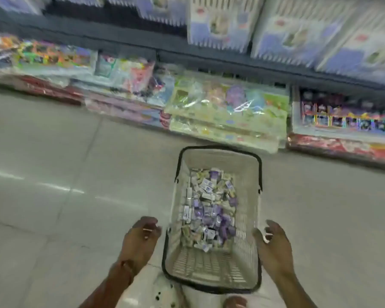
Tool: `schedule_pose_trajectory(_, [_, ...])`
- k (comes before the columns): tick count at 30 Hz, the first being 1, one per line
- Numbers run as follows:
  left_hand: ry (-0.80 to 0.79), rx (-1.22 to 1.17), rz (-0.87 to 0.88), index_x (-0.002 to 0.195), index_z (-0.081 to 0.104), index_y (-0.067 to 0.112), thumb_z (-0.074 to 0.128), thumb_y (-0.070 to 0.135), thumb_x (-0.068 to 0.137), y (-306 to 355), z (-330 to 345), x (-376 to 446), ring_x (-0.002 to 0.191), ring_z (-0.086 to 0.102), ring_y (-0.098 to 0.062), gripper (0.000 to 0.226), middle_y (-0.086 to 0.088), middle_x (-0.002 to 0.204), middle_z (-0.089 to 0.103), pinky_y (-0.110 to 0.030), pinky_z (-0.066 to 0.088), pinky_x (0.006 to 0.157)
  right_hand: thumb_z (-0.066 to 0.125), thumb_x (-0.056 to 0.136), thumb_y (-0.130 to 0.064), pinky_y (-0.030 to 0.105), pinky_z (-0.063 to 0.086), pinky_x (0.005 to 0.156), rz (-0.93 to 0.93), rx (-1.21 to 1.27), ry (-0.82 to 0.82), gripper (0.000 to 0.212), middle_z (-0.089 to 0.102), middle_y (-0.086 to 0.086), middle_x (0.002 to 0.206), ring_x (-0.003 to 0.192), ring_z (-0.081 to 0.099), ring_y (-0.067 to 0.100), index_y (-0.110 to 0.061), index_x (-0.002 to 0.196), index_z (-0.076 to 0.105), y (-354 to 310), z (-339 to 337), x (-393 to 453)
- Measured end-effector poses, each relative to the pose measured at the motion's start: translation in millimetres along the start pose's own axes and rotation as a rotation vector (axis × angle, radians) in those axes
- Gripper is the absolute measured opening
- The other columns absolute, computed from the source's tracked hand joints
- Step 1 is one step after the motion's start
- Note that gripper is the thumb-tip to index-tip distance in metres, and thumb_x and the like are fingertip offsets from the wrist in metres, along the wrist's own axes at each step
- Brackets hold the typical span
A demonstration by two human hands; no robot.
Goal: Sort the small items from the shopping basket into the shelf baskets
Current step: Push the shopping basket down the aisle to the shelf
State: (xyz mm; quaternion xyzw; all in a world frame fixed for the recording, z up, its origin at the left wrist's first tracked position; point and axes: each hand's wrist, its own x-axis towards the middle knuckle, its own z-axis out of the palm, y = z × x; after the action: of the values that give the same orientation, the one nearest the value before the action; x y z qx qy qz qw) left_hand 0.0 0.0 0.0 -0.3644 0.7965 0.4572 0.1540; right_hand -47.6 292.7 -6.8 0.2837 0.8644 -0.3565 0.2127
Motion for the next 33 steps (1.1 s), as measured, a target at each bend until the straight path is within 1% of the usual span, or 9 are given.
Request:
schedule_pose_trajectory(4, [0.095,0.109,0.083,0.124,0.056,0.012,0.068,0.013,0.087,-28,63,67,0.099,0.055,-0.016,0.039,-0.007,0.12,0.051,-0.034,0.05,0.087,0.072,0.087,-0.021,0.039,0.048,0.095,0.01,0.094,0.136,0.057,0.056,0.017,0.13,0.112,0.059,0.033,-0.002,0.136,0.049,37,37,65])
schedule_pose_trajectory(6, [0.102,0.12,0.077,0.131,0.051,0.007,0.069,0.016,0.087,-41,93,87,0.102,0.054,-0.018,0.049,-0.012,0.127,0.046,-0.038,0.049,0.091,0.072,0.087,-0.02,0.034,0.048,0.09,0.018,0.125,0.125,0.05,0.059,0.017,0.124,0.106,0.061,0.033,-0.002,0.131,0.054,59,53,90])
schedule_pose_trajectory(10, [0.185,0.153,0.054,0.107,0.061,0.007,0.066,0.016,0.087,-58,128,116,0.089,0.061,-0.035,0.022,-0.017,0.098,0.065,-0.033,0.045,0.074,0.068,0.089,-0.016,0.028,0.046,0.075,-0.006,0.012,0.134,0.017,0.065,0.007,0.086,0.087,0.065,0.029,-0.007,0.1,0.061,80,65,124])
schedule_pose_trajectory(14, [0.239,0.048,-0.03,0.098,0.056,0.002,0.06,0.008,0.09,-61,134,111,0.082,0.059,-0.038,0.011,-0.022,0.089,0.064,-0.04,0.049,0.074,0.061,0.093,-0.015,0.027,0.044,0.067,-0.023,0.017,0.048,0.02,0.058,0.009,0.081,0.076,0.058,0.027,0.0,0.105,0.055,81,68,131])
schedule_pose_trajectory(16, [0.265,0.011,-0.061,0.093,0.051,0.005,0.059,0.008,0.091,-61,130,98,0.068,0.053,-0.027,0.008,-0.012,0.078,0.06,-0.033,0.047,0.067,0.059,0.094,-0.013,0.026,0.04,0.056,-0.056,0.044,0.037,0.013,0.051,0.005,0.072,0.066,0.052,0.024,-0.004,0.097,0.051,73,65,125])
schedule_pose_trajectory(19, [0.333,-0.047,-0.133,0.088,0.048,0.009,0.058,0.009,0.091,-55,106,69,0.06,0.044,-0.013,0.011,0.004,0.067,0.046,-0.019,0.035,0.052,0.059,0.093,-0.012,0.026,0.038,0.051,-0.125,0.055,0.002,0.013,0.051,0.008,0.069,0.059,0.05,0.021,-0.004,0.09,0.05,48,51,107])
schedule_pose_trajectory(23, [0.415,-0.114,-0.211,0.083,0.048,0.011,0.061,0.009,0.09,-24,48,27,0.056,0.041,-0.009,0.015,0.005,0.063,0.044,-0.021,0.03,0.05,0.064,0.091,-0.012,0.025,0.044,0.056,-0.233,0.044,-0.061,0.009,0.06,0.008,0.072,0.062,0.057,0.019,-0.009,0.093,0.056,-22,19,75])
schedule_pose_trajectory(29, [0.546,-0.215,-0.281,0.088,0.057,0.008,0.065,0.012,0.09,36,-63,-37,0.054,0.042,-0.013,0.009,0.003,0.061,0.044,-0.024,0.033,0.049,0.067,0.089,-0.011,0.024,0.043,0.06,-0.381,0.033,-0.142,0.007,0.063,-0.001,0.074,0.067,0.06,0.016,-0.013,0.093,0.062,-151,-23,5])
schedule_pose_trajectory(33, [0.661,-0.304,-0.339,0.095,0.062,0.005,0.066,0.011,0.089,63,-142,-69,0.057,0.045,-0.017,0.009,0.001,0.061,0.046,-0.027,0.04,0.057,0.065,0.089,-0.009,0.015,0.04,0.052,-0.505,0.016,-0.217,0.004,0.06,-0.002,0.07,0.062,0.056,0.008,-0.013,0.089,0.064,-244,-31,-48])
